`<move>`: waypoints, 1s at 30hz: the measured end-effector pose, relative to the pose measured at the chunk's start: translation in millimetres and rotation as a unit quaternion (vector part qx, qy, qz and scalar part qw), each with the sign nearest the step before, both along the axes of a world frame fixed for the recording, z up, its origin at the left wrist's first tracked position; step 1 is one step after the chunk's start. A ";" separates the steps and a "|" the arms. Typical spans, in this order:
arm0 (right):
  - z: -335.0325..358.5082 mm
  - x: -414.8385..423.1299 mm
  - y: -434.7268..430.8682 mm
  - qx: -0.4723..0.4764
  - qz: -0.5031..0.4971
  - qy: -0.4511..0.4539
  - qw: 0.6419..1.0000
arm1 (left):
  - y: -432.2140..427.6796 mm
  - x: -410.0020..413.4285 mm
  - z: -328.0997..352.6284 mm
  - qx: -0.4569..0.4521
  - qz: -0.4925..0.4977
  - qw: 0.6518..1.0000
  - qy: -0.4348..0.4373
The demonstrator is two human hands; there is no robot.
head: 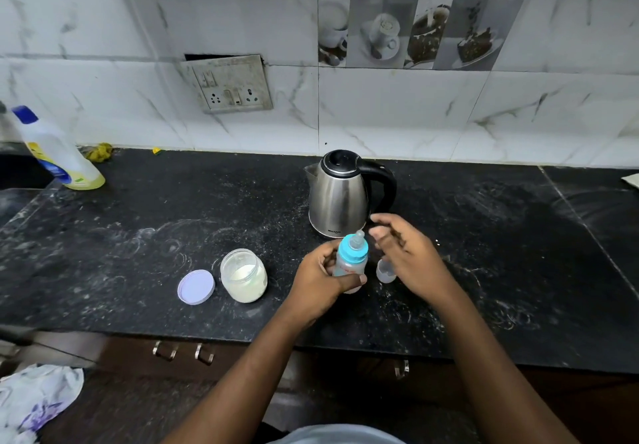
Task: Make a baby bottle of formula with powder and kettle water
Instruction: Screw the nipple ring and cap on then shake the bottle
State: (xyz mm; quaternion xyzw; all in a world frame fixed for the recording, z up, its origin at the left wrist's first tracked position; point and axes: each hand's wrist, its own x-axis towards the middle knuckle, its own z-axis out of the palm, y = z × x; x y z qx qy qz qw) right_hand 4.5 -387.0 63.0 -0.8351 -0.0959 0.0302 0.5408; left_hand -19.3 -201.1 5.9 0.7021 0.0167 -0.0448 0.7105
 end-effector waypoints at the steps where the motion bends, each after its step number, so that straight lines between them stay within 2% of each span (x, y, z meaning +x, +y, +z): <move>1: -10.8 -3.8 -1.8 0.051 -0.008 0.028 0.998 | 1.4 0.8 2.6 0.001 -0.001 1.000 -0.001; 5: -45.7 -23.2 -4.1 0.227 0.074 0.181 0.954 | 4.7 3.5 13.4 0.005 -0.007 1.000 -0.010; 7: -60.0 -29.6 2.0 0.270 0.086 0.193 0.939 | 4.4 4.4 17.7 0.003 -0.010 1.000 -0.009; 12: -69.4 -33.8 24.2 0.408 -0.001 0.174 0.896 | 2.4 3.5 25.8 0.018 -0.033 0.999 -0.017; 18: -69.9 -38.2 27.6 0.411 -0.019 0.170 0.896 | 19.0 11.5 51.1 -0.010 -0.066 0.996 -0.052; 21: -68.1 -40.9 31.9 0.420 -0.016 0.169 0.891 | 20.4 15.0 65.0 0.009 -0.075 0.995 -0.057; 23: -67.0 -43.0 35.4 0.442 -0.028 0.166 0.881 | 16.0 15.9 69.2 0.001 -0.043 0.997 -0.063; 26: -65.6 -44.9 40.5 0.465 -0.052 0.150 0.871 | 7.9 15.1 71.0 -0.060 0.037 0.996 -0.060; 30: -63.0 -44.1 40.7 0.426 -0.076 0.101 0.896 | 4.3 12.0 70.5 -0.068 0.056 0.995 -0.053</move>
